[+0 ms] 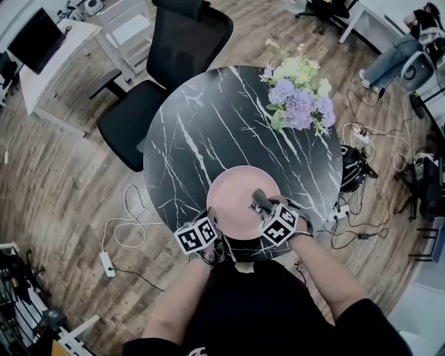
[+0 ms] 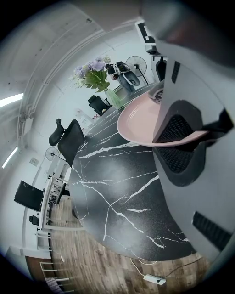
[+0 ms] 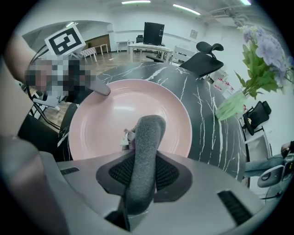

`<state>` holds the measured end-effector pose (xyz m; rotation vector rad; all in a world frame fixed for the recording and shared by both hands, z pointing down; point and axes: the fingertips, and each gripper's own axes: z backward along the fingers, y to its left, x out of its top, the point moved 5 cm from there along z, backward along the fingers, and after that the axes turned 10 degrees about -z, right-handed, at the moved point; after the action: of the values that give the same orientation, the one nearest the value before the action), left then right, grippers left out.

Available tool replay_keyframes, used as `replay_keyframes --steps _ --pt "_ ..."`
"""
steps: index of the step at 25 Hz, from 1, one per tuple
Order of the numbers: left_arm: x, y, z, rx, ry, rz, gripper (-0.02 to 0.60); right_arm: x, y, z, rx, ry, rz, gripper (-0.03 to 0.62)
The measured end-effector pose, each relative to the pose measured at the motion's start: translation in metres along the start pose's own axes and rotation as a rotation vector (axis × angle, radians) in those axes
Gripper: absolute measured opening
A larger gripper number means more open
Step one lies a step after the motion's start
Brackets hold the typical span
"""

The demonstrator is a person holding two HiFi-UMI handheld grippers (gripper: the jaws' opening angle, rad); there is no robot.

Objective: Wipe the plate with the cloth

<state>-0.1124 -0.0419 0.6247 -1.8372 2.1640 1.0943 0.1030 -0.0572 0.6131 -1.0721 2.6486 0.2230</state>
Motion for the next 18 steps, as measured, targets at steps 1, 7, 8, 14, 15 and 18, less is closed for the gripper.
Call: replay_keyframes --steps 1,7,8,14,15,18 --pt "0.000 0.000 0.000 0.000 -0.001 -0.001 0.029 0.001 -0.002 0.000 -0.011 0.000 0.007 0.109" --pt "-0.001 0.000 0.000 0.001 -0.002 -0.002 0.029 0.010 -0.016 -0.004 -0.116 -0.033 0.049 0.109" --pt "-0.001 0.000 0.000 0.001 -0.002 -0.001 0.029 0.011 -0.019 -0.005 -0.134 -0.046 0.052 0.109" --pt "0.001 0.001 0.000 0.020 -0.006 -0.011 0.029 0.025 -0.040 -0.003 -0.172 -0.123 -0.058 0.109" --pt "0.001 0.000 0.000 0.016 -0.006 -0.010 0.029 0.027 -0.044 -0.002 -0.178 -0.138 -0.070 0.109" --pt "0.001 -0.001 -0.002 0.023 -0.003 -0.006 0.029 0.034 -0.053 0.005 -0.191 -0.182 -0.093 0.109"
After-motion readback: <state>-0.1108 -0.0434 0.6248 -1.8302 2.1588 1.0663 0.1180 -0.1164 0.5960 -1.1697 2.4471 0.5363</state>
